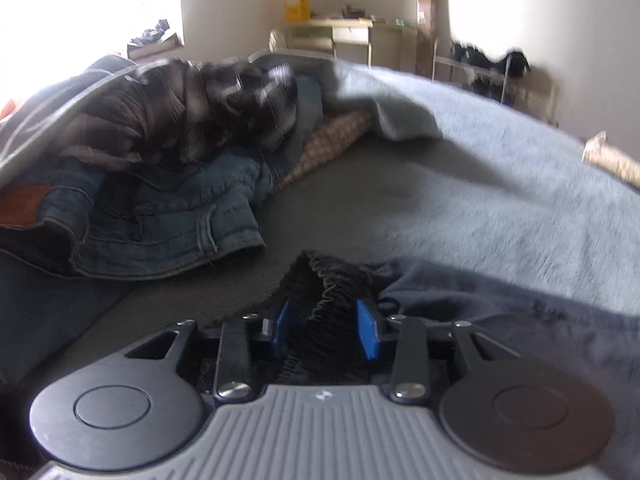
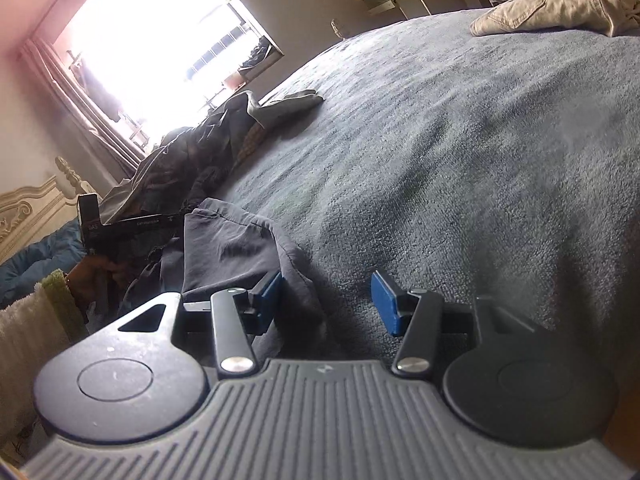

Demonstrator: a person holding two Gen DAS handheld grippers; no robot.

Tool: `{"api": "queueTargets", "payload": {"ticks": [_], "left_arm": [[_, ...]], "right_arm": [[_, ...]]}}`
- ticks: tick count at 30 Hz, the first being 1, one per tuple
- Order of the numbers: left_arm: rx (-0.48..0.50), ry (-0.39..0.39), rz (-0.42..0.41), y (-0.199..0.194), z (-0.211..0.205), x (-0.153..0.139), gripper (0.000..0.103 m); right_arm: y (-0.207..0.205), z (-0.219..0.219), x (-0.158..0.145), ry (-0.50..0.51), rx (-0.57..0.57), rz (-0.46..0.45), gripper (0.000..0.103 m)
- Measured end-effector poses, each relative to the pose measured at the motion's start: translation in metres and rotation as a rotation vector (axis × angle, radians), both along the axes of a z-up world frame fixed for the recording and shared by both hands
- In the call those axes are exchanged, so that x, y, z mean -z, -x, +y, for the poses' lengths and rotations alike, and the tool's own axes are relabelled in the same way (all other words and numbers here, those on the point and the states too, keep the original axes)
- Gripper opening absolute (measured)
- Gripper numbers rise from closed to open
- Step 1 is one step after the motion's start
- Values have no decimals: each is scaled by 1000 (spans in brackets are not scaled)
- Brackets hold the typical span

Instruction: Fold clothes

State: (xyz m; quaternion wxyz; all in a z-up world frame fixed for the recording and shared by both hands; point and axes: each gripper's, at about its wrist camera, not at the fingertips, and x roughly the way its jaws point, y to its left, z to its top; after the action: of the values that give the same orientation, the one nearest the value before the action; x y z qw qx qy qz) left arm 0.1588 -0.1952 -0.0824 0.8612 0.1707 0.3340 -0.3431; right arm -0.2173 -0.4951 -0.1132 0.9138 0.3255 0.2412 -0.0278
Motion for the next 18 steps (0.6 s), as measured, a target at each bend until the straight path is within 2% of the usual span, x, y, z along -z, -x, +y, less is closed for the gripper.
{"api": "queueTargets", "payload": {"ticks": [1,3,6,10,13,18], "left_arm": [[4,-10,-9,1,-2,2,20],[3,4,-31,4,-3,0,9],[-10,54,-57,6,-2,-11,8],[-24,76,-66,-3,-6,-23,8],[-30,46,-71,-10,-16,-18,8],[-86,68,-40,-23,-26,-2,8]], "right_arm": [[-1,1,1,5,-3,1,49],[-2,2,2,13,-1,2,49],[-2,2,3,21,-1,-3,50],[-1,0,3,27,-9,-5,50],[-1,-1,3,22,-11,-6,50],[1,-3,4,25,-9,-7,49]]}}
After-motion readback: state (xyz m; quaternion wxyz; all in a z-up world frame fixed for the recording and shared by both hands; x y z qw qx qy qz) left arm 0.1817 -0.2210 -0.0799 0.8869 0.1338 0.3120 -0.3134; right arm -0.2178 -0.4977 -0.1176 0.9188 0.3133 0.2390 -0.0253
